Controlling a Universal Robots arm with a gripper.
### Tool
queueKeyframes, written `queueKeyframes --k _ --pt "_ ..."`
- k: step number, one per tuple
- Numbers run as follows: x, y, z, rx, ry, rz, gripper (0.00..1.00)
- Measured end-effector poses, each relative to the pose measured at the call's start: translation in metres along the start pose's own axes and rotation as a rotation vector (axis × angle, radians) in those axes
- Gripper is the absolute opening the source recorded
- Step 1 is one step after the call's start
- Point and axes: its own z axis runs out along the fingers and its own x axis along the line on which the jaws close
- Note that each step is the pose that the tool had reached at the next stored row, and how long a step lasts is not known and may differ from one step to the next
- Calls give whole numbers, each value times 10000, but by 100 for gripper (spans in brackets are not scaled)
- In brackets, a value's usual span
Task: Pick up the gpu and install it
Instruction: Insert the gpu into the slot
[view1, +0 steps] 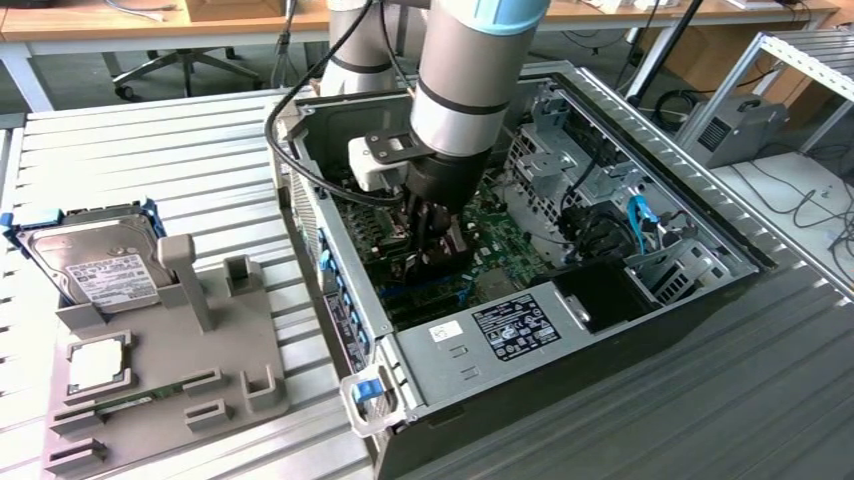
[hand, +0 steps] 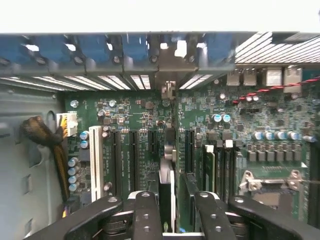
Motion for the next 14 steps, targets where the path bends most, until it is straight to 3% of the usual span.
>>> queueKeyframes --k 3,5,8,14 --pt "-20 5 -197 10 10 2 33" --pt "-31 5 -249 10 16 0 32" --pt "-32 -7 -262 2 13 1 13" --pt "-33 -128 -266 -159 16 2 11"
